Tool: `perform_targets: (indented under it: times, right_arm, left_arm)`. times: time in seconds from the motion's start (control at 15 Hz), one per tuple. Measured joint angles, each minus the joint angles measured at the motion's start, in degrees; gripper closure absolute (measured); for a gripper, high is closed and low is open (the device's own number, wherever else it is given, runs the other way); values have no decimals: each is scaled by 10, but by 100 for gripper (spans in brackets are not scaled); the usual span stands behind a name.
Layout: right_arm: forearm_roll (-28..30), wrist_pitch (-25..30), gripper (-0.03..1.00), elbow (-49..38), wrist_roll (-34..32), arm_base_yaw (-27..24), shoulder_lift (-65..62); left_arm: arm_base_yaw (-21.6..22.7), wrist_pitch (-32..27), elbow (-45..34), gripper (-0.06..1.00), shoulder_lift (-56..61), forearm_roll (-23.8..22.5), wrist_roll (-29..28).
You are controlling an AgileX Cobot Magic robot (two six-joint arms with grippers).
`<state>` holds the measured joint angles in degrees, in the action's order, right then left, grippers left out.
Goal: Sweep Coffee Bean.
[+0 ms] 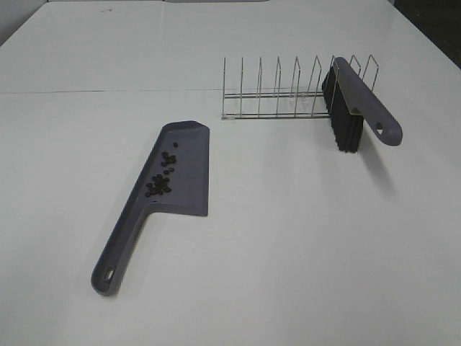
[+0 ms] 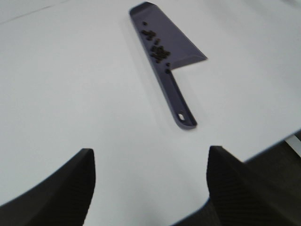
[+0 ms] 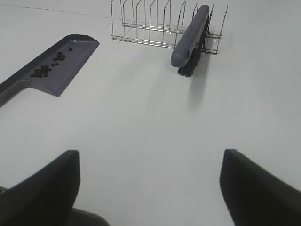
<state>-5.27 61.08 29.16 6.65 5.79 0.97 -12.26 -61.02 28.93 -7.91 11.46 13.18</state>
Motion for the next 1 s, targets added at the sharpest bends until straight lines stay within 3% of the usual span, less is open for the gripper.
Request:
perform_targets:
  times: [0.2, 0.53, 1.0]
  right_arm:
    - [0, 0, 20, 0, 0, 0, 0]
    - [0, -1, 20, 0, 0, -40, 0]
    - [0, -1, 20, 0, 0, -41, 0]
  left_arm:
    - [85, 0, 0, 32, 76, 0, 0]
    - [87, -1, 0, 32, 83, -5, 0]
    - [87, -1, 0, 32, 83, -6, 1]
